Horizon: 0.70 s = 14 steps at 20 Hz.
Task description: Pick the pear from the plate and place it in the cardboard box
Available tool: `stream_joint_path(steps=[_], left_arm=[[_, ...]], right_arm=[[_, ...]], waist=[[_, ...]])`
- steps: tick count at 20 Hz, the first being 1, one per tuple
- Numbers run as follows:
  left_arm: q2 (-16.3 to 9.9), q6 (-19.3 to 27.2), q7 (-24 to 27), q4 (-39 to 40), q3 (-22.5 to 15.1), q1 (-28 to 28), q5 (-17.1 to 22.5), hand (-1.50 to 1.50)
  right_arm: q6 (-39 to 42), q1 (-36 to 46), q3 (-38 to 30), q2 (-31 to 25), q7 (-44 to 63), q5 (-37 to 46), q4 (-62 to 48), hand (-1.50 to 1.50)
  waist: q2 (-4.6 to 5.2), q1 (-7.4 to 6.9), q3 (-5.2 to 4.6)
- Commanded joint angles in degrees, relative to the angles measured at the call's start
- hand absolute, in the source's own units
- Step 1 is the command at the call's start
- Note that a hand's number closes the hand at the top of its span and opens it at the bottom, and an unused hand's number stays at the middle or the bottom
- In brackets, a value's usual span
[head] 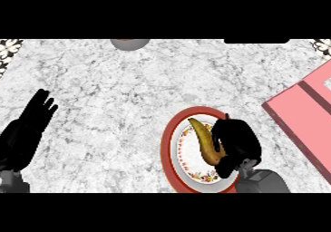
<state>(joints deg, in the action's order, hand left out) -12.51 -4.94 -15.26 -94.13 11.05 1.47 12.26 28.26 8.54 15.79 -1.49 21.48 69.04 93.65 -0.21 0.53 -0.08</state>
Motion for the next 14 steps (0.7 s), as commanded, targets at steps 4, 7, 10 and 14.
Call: stream_joint_path(steps=[4, 7, 10, 14], left_arm=[[0.16, -0.33, -0.36, 0.09, 0.1, 0.2, -0.46, 0.0], [-0.3, -0.13, -1.87, -2.07, 0.46, 1.3, 0.24, 0.0], [0.09, -1.7, -0.25, -2.81, 0.19, -2.59, 0.36, 0.0], [-0.48, -0.84, -0.35, 1.49, 1.39, 1.62, 0.3, 0.0]], right_arm=[[-1.22, 0.63, -4.17, -0.3, 5.32, 1.34, 6.94, 1.5], [3.82, 2.26, -2.89, -0.95, 6.16, 0.68, 16.21, 1.5], [5.71, 5.6, 0.63, 1.42, 12.54, 1.43, 22.87, 1.5], [11.54, 8.3, -0.65, 1.46, 16.15, 2.66, 35.01, 1.5]], waist=[[0.15, -0.45, 0.07], [0.07, -0.33, 0.07], [-0.02, -0.72, 0.05], [-0.07, 0.24, 0.02]])
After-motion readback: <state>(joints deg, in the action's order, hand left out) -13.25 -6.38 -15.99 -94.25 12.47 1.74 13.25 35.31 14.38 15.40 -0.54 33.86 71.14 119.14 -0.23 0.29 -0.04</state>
